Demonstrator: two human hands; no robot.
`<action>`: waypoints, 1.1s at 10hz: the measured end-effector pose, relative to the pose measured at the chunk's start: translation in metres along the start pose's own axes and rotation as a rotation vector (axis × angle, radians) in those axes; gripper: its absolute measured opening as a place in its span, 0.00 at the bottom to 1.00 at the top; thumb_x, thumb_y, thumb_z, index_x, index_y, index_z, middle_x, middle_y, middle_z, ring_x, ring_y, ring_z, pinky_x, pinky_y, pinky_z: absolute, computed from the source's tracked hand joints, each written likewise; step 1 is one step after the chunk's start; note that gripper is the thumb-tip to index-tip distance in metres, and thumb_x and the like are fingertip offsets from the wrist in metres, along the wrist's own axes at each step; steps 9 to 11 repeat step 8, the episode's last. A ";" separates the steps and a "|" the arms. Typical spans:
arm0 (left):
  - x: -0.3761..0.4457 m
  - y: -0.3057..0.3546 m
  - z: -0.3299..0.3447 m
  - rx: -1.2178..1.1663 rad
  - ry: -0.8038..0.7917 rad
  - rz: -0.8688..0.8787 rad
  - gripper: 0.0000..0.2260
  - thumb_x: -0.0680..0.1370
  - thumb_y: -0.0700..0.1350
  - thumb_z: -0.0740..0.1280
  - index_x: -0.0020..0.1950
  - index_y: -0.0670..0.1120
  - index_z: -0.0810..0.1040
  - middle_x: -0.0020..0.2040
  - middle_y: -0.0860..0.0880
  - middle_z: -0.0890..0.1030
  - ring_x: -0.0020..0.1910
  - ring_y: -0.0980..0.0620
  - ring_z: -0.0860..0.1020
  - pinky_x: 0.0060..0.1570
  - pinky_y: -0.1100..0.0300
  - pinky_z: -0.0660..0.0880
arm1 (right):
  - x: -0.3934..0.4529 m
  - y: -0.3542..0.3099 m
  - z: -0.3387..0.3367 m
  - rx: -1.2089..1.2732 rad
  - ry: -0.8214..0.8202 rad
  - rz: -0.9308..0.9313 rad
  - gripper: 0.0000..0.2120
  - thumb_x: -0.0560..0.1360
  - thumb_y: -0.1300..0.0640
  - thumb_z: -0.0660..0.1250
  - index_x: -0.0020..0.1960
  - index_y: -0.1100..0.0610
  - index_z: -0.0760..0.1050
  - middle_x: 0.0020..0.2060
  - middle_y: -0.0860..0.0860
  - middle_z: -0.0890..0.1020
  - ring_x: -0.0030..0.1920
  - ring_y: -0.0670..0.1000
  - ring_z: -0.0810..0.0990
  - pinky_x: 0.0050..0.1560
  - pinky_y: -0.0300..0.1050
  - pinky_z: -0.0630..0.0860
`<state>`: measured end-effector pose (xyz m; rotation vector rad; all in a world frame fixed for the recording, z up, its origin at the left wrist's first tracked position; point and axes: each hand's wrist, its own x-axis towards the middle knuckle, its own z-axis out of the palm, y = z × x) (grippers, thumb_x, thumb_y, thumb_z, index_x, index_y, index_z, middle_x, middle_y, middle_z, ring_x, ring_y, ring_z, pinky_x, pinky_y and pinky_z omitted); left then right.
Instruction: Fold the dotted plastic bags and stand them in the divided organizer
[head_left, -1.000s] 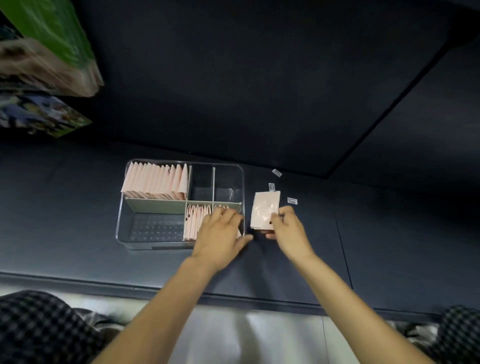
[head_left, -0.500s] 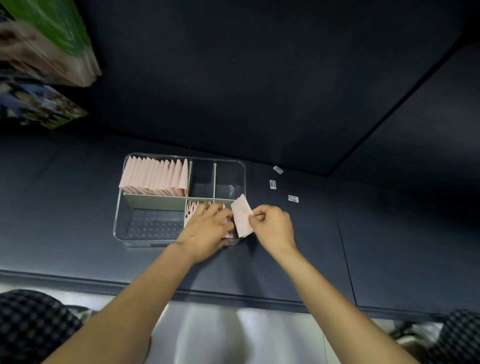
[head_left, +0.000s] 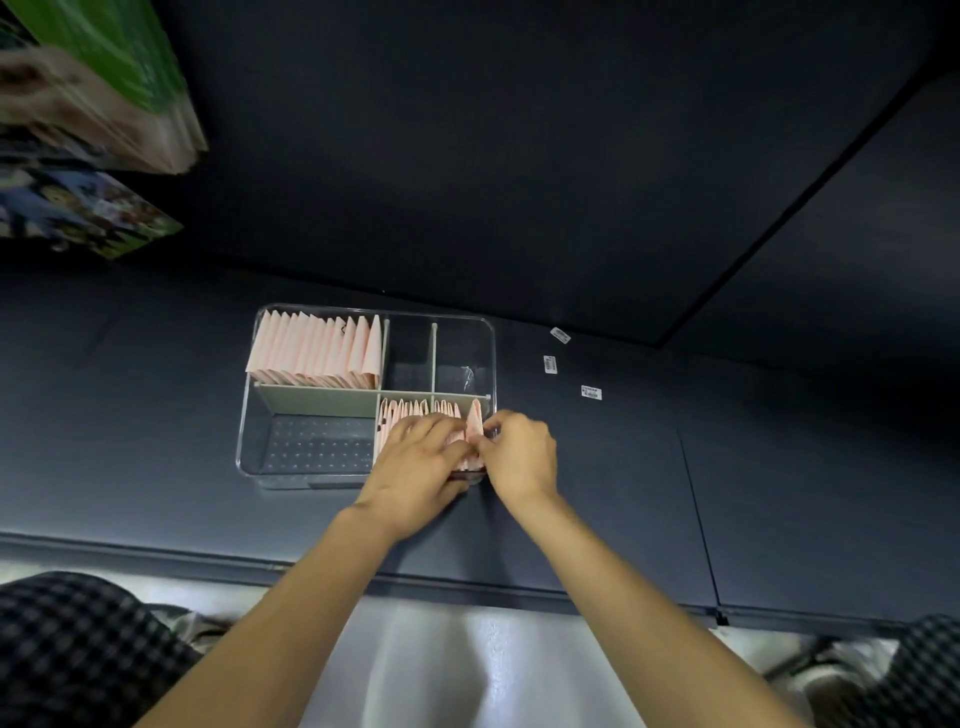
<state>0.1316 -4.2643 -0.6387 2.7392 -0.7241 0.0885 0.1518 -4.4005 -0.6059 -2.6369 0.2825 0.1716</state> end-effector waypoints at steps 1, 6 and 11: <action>-0.012 -0.001 -0.001 -0.120 0.176 -0.164 0.18 0.72 0.51 0.73 0.58 0.45 0.79 0.60 0.44 0.77 0.63 0.42 0.72 0.64 0.46 0.65 | -0.001 0.005 0.003 -0.033 -0.010 -0.046 0.08 0.75 0.51 0.67 0.45 0.55 0.81 0.41 0.55 0.83 0.46 0.58 0.80 0.43 0.45 0.73; -0.023 0.007 0.026 -0.273 0.236 -0.603 0.32 0.76 0.57 0.65 0.74 0.42 0.61 0.65 0.45 0.75 0.67 0.47 0.69 0.70 0.55 0.49 | -0.018 0.056 -0.010 0.107 -0.039 -0.172 0.09 0.75 0.50 0.67 0.51 0.54 0.74 0.37 0.44 0.76 0.44 0.47 0.77 0.46 0.44 0.74; 0.003 0.029 0.019 -0.307 0.103 -0.559 0.33 0.76 0.59 0.63 0.76 0.47 0.57 0.69 0.49 0.71 0.70 0.49 0.64 0.72 0.51 0.46 | -0.028 0.091 -0.056 0.147 -0.140 -0.146 0.15 0.75 0.53 0.67 0.60 0.55 0.71 0.47 0.48 0.78 0.44 0.48 0.78 0.51 0.43 0.75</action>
